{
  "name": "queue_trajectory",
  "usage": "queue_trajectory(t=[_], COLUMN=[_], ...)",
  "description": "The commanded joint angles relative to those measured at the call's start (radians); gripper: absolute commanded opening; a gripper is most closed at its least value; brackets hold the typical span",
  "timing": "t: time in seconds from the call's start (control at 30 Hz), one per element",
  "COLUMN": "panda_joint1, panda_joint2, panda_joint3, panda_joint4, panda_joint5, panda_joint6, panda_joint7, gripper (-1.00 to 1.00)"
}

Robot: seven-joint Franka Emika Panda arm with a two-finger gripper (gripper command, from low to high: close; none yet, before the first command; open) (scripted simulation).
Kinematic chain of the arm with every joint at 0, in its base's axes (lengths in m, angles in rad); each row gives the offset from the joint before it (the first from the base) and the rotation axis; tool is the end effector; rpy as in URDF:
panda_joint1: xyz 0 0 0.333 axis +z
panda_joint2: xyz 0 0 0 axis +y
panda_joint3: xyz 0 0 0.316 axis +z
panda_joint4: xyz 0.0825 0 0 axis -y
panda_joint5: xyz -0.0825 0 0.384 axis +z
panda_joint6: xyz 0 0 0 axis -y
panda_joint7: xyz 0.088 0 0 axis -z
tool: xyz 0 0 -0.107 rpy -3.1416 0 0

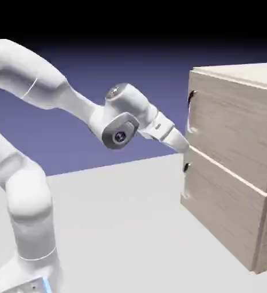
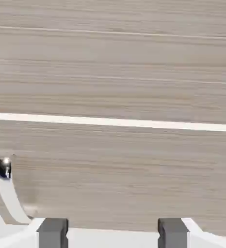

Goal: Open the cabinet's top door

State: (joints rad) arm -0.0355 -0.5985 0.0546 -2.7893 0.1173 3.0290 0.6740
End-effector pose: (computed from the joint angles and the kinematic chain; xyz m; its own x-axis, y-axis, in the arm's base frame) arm 0.3888 -0.0006 0.4780 0.4840 -0.6898 0.5384 -0.4615 -0.7240 -0.5127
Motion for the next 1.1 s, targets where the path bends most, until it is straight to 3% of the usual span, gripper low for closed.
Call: queue_trajectory(t=[0.0,1.07], panda_joint1=[-0.018,-0.581], panda_joint2=[-0.011,-0.349], panda_joint3=[0.020,0.668], panda_joint4=[0.008,0.253], panda_joint5=[0.044,1.435], panda_joint6=[-0.003,-0.098], panda_joint7=[-0.025,-0.820], gripper=[0.00,0.00])
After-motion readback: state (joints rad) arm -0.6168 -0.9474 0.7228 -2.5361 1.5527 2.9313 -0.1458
